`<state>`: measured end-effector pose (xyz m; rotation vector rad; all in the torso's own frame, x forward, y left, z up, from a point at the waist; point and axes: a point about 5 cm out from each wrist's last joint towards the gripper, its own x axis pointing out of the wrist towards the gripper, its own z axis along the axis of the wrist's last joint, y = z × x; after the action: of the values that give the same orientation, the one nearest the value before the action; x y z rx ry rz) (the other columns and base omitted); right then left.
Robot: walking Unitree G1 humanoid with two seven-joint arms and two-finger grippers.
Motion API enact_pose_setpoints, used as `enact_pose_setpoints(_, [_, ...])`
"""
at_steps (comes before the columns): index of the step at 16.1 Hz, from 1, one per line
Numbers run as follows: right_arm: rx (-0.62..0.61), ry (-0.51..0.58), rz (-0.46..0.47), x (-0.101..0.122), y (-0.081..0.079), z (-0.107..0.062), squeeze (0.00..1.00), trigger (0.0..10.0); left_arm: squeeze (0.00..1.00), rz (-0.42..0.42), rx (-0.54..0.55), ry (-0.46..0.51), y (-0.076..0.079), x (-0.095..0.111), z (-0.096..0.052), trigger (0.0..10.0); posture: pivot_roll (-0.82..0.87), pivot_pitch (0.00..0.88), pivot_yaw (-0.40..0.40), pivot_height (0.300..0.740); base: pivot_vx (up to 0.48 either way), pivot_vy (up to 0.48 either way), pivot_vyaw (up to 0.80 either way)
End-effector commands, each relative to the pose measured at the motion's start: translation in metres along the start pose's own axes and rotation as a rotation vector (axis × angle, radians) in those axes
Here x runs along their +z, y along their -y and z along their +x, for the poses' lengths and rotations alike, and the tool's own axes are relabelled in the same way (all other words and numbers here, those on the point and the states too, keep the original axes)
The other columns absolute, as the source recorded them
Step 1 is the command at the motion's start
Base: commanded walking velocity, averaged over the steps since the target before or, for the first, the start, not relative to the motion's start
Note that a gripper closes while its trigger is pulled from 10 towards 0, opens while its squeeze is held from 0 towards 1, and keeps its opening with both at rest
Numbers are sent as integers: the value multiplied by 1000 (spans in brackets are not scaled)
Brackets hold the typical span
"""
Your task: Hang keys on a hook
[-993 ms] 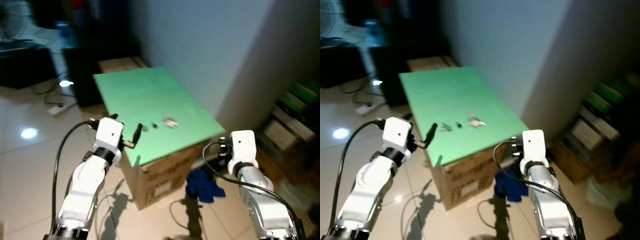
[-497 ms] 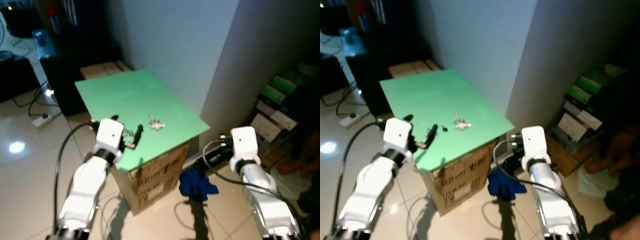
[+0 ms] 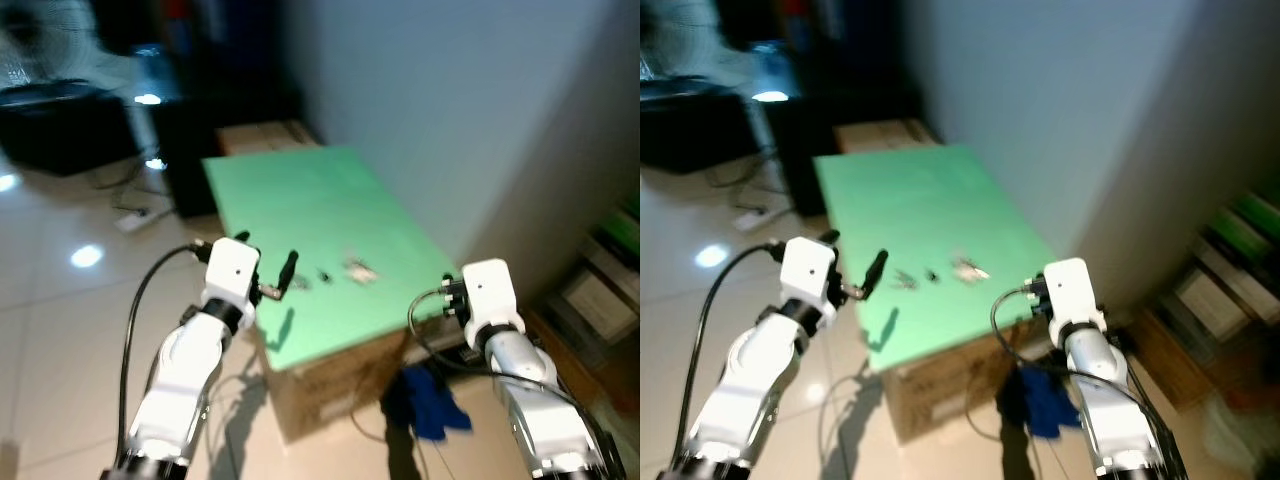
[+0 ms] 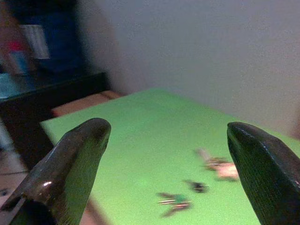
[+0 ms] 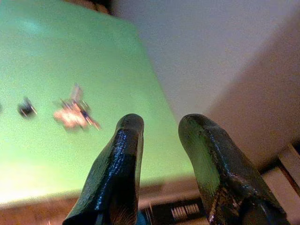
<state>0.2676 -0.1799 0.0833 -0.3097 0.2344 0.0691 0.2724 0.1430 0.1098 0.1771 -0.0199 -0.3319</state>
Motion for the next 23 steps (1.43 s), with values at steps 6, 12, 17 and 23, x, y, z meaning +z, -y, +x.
enact_pose_setpoints(6, [115,37,-36,5,-18,0,0,10000,0,28,22,-5,-11,0,-8,10000,-115,0,-71,740,341,0,400])
enact_pose_setpoints(12, [93,-42,-38,-14,-17,-7,0,10000,0,11,-38,-15,0,-3,-9,10000,-116,0,-64,740,337,0,0])
enact_pose_setpoints(17, [236,-60,19,-15,-25,-7,0,10000,0,20,-56,-31,1,-3,-9,10000,-106,0,-68,740,194,0,0])
enact_pose_setpoints(23, [576,-174,52,-20,-62,5,1000,10000,0,67,-148,-76,-3,0,-21,10000,-88,101,-54,740,0,0,0])
